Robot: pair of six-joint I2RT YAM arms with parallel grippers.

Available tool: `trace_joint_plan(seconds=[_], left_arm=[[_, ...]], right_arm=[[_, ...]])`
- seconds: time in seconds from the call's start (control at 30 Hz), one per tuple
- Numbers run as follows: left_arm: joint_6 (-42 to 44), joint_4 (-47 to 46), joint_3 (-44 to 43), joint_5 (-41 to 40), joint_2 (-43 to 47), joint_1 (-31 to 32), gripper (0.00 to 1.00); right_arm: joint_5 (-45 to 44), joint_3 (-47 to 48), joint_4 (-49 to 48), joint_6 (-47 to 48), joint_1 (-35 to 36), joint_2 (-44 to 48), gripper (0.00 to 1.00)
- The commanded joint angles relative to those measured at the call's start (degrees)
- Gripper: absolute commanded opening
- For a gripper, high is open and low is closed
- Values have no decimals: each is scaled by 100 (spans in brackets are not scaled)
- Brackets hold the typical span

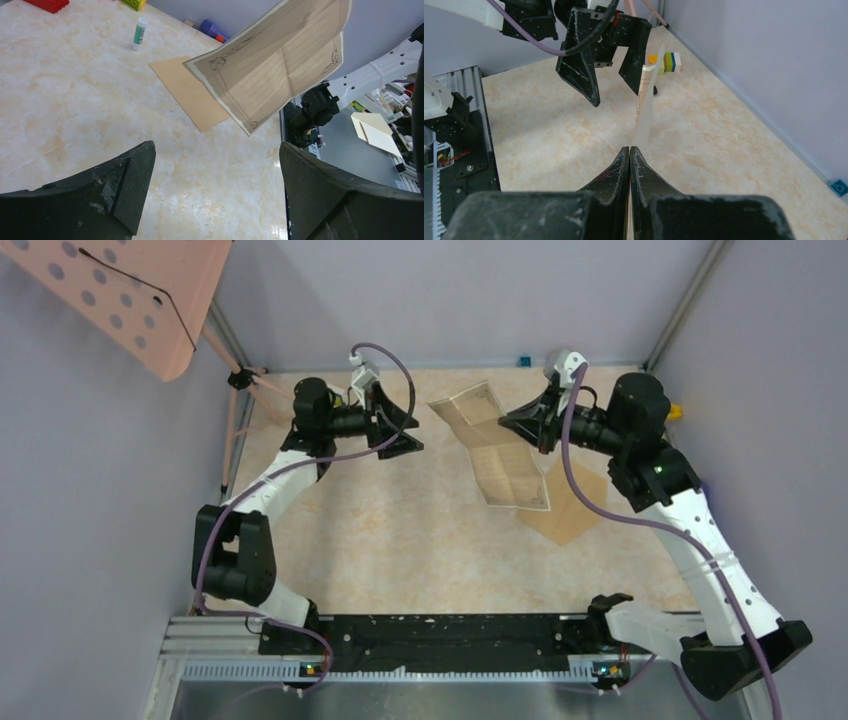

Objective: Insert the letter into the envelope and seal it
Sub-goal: Fold the letter.

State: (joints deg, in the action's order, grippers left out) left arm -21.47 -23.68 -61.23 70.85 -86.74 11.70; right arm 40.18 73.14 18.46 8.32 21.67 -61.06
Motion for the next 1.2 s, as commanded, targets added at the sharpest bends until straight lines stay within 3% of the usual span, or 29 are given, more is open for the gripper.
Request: trace_joint_plan(seconds=[0.0,0.07,0.17,0.27,0.63,1.0,1.17], left_arm=[[-789,-1170,118,12,-393,7,99],[-1536,-2185,262,80,-656,7,98],[-3250,-4811,514,108,-1105,16,98],[-4928,-6823,395,-12,-1696,24,95],[-4930,-6913,461,-514,-1708,519,90],[-4964,-6913,605,-777,-1542,813,88],[-5050,-6913,565,-793,-1554,887,81]], right_arm=[[5,306,-334,-239,-72,-127,0],[61,392,-395,-387,-111,-167,0],[220,530,-522,-715,-223,-243,0],[403,556,-795,-1340,-410,-294,0],[963,-213,-2680,-3337,-993,-347,0],[1016,-758,-3528,-4052,-1173,-333,0],[915,-1077,-3989,-4382,-1205,-386,0]])
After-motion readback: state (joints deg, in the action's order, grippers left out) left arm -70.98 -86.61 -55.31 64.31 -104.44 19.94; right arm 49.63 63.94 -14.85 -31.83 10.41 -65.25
